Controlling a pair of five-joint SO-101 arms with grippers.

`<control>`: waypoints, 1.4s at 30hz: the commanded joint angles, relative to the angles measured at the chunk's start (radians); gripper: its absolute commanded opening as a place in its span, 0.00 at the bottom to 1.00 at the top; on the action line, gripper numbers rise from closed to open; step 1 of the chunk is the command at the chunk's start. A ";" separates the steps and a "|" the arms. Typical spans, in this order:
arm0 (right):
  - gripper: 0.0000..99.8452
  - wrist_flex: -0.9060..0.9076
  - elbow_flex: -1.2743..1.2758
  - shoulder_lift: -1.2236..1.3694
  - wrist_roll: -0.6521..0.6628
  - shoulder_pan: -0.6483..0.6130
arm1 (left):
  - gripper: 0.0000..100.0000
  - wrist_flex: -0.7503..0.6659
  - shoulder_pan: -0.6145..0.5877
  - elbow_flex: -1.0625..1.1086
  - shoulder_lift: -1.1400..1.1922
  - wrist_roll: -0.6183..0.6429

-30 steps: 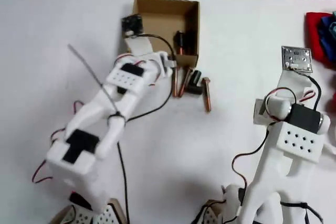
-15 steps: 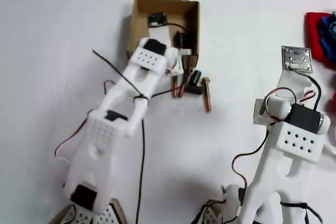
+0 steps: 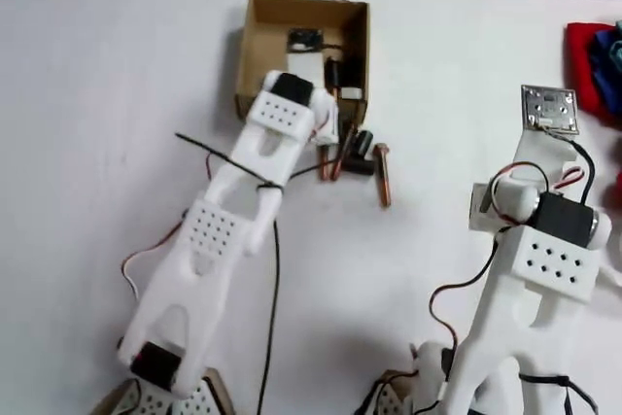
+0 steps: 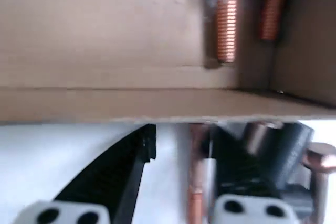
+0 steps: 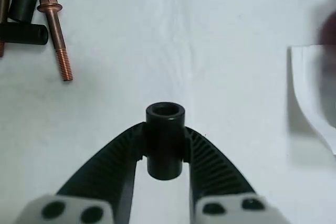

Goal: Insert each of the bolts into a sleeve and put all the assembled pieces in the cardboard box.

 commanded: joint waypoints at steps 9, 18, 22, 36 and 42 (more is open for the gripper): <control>0.02 -0.015 -0.003 -0.039 -0.002 0.007 | 0.03 0.299 0.011 -0.239 0.018 -0.046; 0.02 -0.028 -0.003 -0.039 -0.003 0.008 | 0.03 0.334 -0.009 -0.242 -0.038 -0.046; 0.02 -0.028 -0.003 -0.039 0.003 0.008 | 0.03 0.334 -0.008 -0.036 -0.115 -0.046; 0.02 -0.030 -0.003 -0.039 0.000 0.002 | 0.03 0.255 -0.014 0.260 -0.230 -0.114; 0.02 -0.030 -0.003 -0.039 0.000 0.004 | 0.06 0.227 -0.014 0.260 -0.229 -0.114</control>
